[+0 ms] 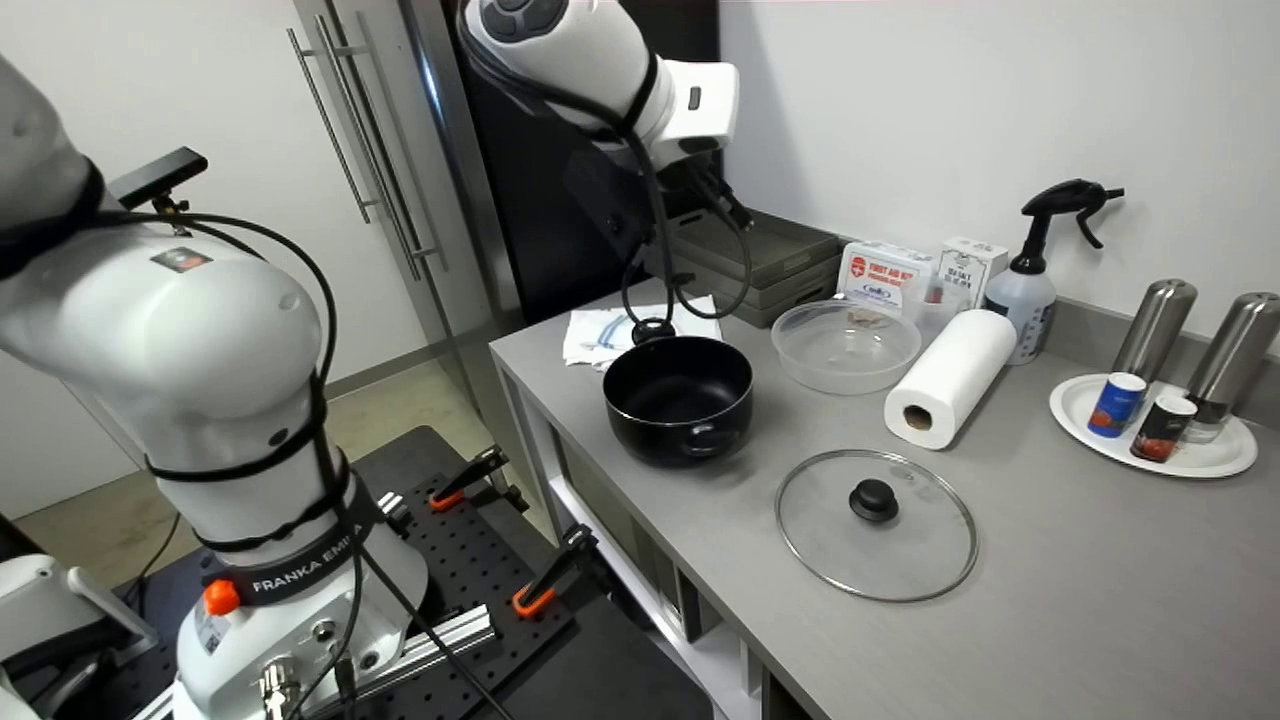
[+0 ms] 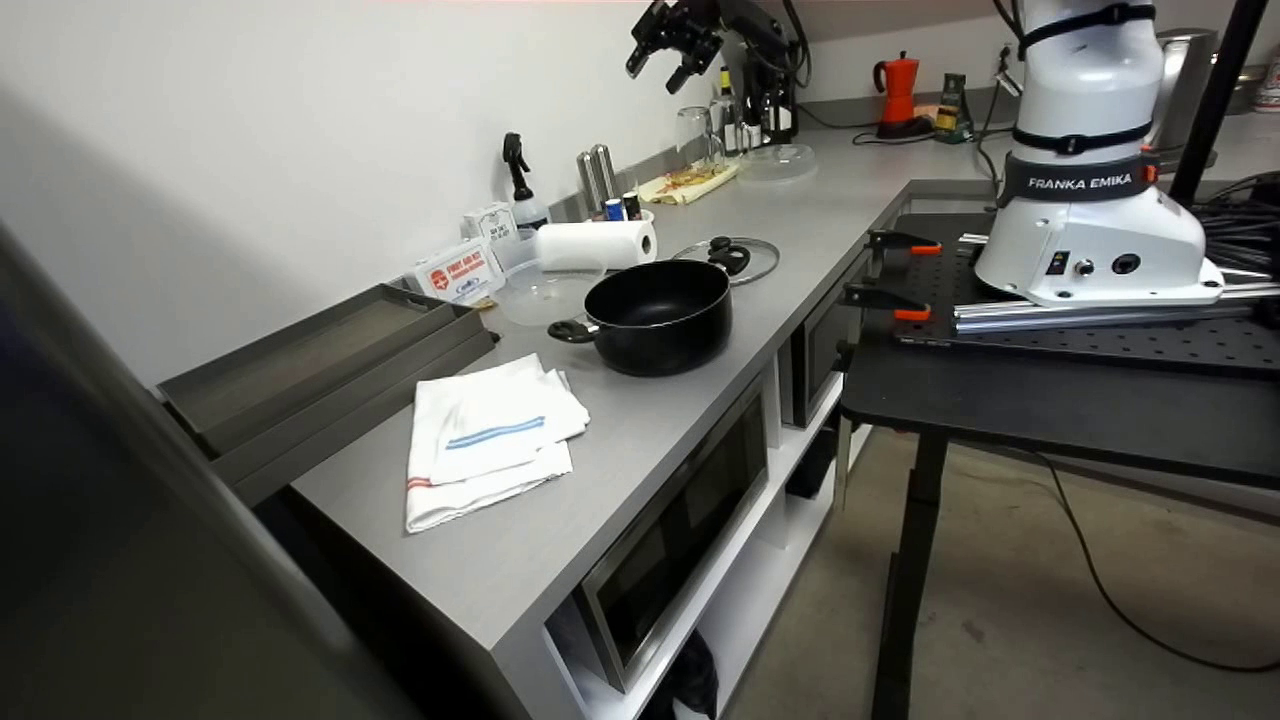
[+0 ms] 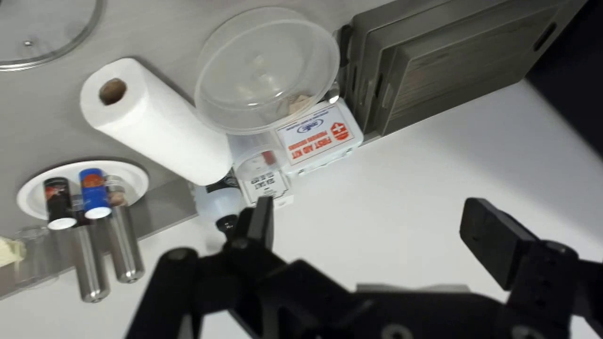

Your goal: Put the glass lid on the black pot.

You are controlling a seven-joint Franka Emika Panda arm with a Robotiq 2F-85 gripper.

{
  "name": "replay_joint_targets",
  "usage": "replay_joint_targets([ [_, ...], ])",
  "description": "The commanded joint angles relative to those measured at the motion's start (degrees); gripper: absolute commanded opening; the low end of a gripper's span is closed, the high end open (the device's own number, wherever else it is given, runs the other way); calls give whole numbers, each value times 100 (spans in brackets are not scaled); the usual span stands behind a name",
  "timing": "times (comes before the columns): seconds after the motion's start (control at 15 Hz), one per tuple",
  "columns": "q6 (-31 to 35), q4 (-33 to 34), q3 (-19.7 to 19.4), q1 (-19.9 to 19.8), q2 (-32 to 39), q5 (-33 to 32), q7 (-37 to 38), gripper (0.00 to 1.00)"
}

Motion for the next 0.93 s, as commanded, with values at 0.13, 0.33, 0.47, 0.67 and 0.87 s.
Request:
replay_joint_targets([
  [0.13, 433, 666, 983, -1385, 1461, -1481, 2248, 100],
  [0.33, 508, 826, 1093, -1895, 2108, -2520, 3475, 100],
  [0.47, 565, 853, 1048, -2113, 2482, -3254, 4313, 100],
  [0.67, 291, 854, 181, -1750, 2888, -4446, 5576, 100],
  [0.87, -184, 1002, -1150, -912, 3191, -5652, 6845, 100],
])
